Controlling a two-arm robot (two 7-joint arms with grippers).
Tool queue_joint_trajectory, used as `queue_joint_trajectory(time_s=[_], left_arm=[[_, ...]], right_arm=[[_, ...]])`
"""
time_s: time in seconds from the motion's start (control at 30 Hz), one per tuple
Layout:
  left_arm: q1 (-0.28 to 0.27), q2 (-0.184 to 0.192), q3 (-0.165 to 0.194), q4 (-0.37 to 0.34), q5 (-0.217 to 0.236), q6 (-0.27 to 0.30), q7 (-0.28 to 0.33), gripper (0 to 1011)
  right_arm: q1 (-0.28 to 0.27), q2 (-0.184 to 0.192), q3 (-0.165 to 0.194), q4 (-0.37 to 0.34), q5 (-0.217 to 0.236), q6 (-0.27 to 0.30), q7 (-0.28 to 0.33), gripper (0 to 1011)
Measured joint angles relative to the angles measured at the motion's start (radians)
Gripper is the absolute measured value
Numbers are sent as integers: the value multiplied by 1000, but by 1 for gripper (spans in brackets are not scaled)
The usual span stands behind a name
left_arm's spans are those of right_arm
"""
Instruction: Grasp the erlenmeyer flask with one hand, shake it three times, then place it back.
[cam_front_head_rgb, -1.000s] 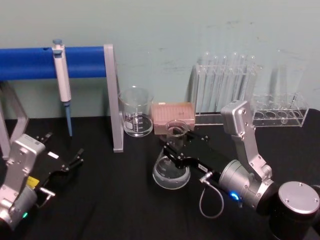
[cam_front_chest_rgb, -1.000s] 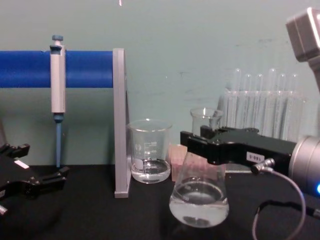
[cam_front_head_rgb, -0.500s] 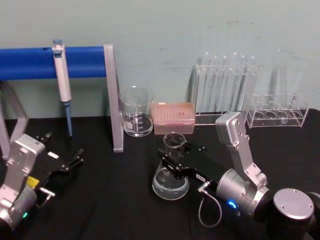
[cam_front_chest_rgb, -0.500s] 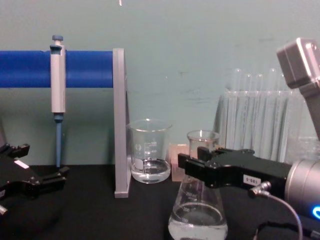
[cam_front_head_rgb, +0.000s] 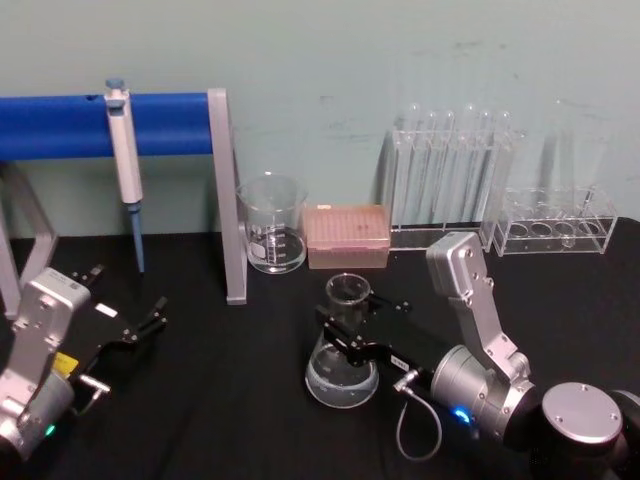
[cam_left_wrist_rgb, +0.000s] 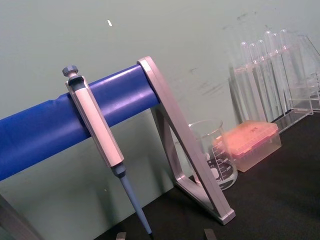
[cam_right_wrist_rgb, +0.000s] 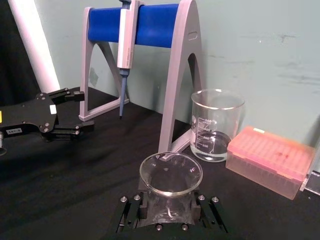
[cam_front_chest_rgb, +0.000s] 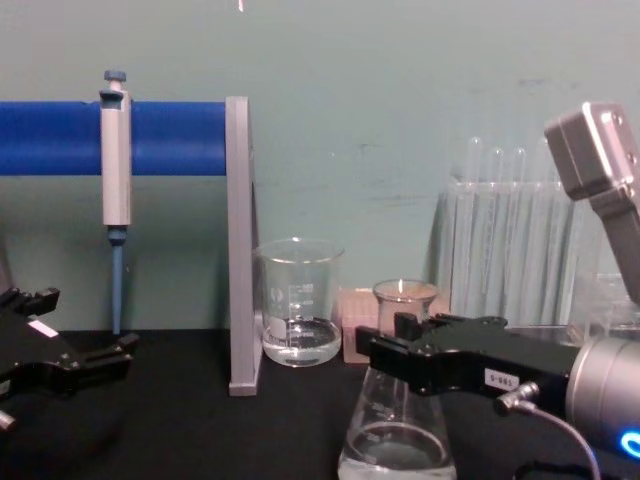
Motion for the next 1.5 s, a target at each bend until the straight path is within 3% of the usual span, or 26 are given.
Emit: queue_joint_trajectory(time_s=[1.03, 1.27, 1.33, 1.47, 1.5], left_arm=[[0, 0, 0, 0, 0, 0, 0, 1001], [0, 0, 0, 0, 0, 0, 0, 1001], [0, 0, 0, 0, 0, 0, 0, 1001], [0, 0, 0, 0, 0, 0, 0, 1001], [0, 0, 0, 0, 0, 0, 0, 1001]], right_arm=[[-4, -3, 2, 1, -10, 6, -6, 453], [-3, -4, 2, 1, -8, 6, -6, 627], [-4, -3, 2, 1, -8, 6, -6, 734], [-4, -3, 2, 1, -7, 6, -5, 809], [-3, -3, 2, 1, -7, 6, -5, 866]])
